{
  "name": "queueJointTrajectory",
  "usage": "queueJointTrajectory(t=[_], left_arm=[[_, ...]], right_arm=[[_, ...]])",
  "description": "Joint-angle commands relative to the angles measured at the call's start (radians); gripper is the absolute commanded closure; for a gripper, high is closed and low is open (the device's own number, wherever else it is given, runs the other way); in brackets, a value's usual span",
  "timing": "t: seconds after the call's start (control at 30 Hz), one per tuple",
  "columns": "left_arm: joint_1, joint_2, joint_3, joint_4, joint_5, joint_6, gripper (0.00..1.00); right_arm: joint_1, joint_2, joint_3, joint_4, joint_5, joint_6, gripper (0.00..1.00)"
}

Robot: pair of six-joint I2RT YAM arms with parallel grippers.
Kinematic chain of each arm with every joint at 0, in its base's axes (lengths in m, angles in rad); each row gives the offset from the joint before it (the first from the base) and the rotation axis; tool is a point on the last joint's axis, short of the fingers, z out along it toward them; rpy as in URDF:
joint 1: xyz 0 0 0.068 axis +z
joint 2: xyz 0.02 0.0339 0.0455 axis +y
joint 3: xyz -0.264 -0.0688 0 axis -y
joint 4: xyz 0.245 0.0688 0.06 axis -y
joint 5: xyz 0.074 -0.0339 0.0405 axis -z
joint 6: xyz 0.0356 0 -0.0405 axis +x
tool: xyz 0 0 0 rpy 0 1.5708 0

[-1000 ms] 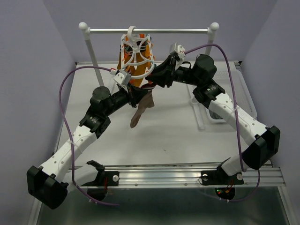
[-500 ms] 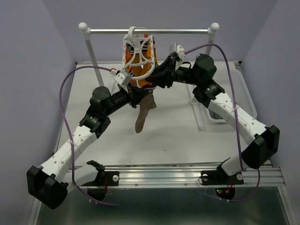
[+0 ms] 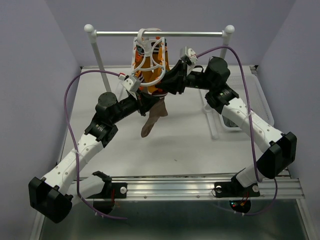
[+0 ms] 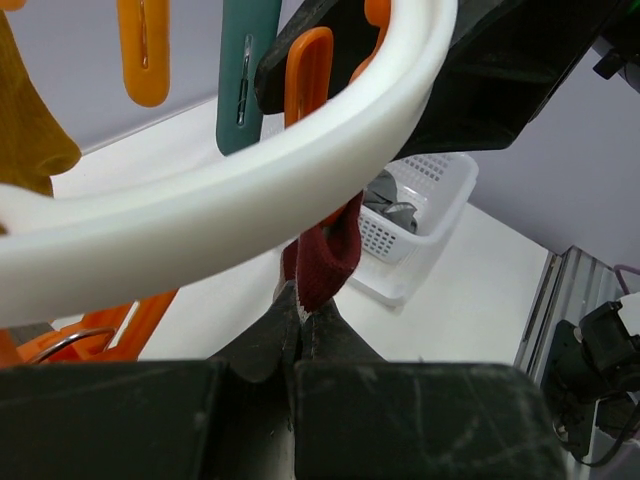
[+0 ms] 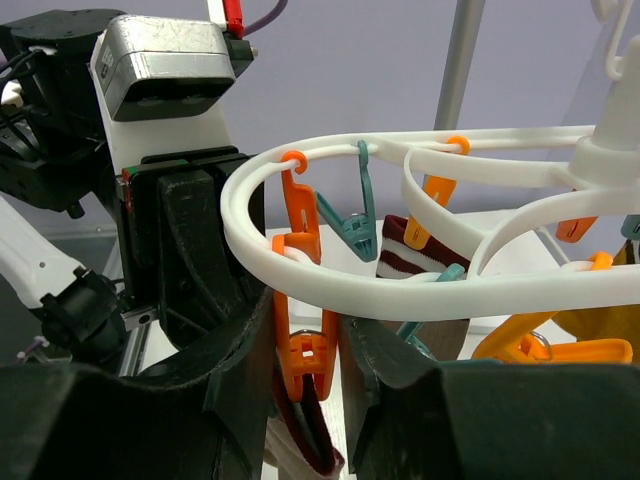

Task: Clip the socks to the hanger
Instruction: Clamp the sock onto the hanger.

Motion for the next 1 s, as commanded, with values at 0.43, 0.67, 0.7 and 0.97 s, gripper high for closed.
queueJointTrajectory(t=[0.43,0.67,0.7,0.97], left_arm=[[0.007,-0.029,0.042,0.094,0.002,0.007,1.00],[0.008,-0.030,0.045,0.114,0.041,-0.005,1.00],[0.007,-0.032,0.045,0.117,0.045,-0.010,1.00],[0.007,-0.040,0.042,0.120,0.046,-0.019,1.00]], right_arm=[[-0.017,-0.007,0.037,0.048,-0.119,0.055,0.99],[-0.017,-0.012,0.024,0.079,-0.132,0.082,0.99],[-0.017,-0.012,0.021,0.085,-0.131,0.085,0.99],[-0.027,-0.024,0.005,0.104,-0.112,0.105,0.87]])
